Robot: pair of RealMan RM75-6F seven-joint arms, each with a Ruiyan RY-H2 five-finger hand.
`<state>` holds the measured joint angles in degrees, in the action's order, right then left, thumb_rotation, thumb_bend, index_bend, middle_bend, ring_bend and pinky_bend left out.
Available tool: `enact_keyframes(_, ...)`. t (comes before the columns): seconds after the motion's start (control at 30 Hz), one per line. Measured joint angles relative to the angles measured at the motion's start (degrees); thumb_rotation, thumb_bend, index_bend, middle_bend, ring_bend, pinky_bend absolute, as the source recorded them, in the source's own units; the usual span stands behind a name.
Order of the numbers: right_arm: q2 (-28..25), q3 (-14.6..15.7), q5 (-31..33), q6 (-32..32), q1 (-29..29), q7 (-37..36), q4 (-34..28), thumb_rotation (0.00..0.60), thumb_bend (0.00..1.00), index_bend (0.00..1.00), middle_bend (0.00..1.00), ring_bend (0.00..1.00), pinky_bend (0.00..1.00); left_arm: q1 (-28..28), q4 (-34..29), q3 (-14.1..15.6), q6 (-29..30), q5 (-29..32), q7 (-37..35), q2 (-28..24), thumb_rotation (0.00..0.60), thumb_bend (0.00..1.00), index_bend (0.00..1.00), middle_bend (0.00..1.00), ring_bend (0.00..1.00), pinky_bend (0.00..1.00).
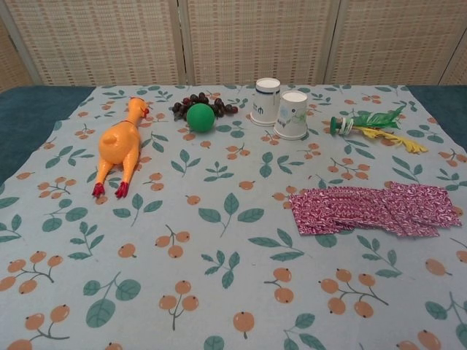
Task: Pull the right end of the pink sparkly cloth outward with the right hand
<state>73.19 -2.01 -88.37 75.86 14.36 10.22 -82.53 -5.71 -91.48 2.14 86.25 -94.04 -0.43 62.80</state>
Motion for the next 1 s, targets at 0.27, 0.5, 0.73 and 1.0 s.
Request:
enact_keyframes(0.27,-2.61,1.20,5.96,-9.98,1.87,8.49,-4.17,0.600,0.95,0.00,0.78,0.79,0.93,0.25,-0.50,0.16,0.48,-0.62,0.67,-0.14,0.600,0.59,0.24,0.18,0.20,0.41)
enact_keyframes(0.5,-2.38,1.13,14.27,-15.09,3.39,16.97,-5.66,0.600,0.98,0.00,0.79,0.80,0.93,0.19,-0.36,-0.04,0.35,-0.33,0.29,-0.17,0.600,0.59,0.24,0.18,0.20,0.41)
enact_keyframes(0.73,-0.75,1.05,18.76,-20.53,6.05,18.99,-4.86,0.600,1.00,0.02,0.80,0.81,0.94,0.22,-0.36,0.05,0.42,-0.58,0.44,-0.15,0.600,0.59,0.24,0.18,0.20,0.41)
enact_keyframes(1.0,1.70,1.10,21.59,-23.63,8.39,19.64,-2.27,0.600,1.00,0.02,0.80,0.81,0.94,0.21,-0.12,-0.12,0.51,-0.46,-0.12,-0.17,0.600,0.59,0.24,0.18,0.20,0.41)
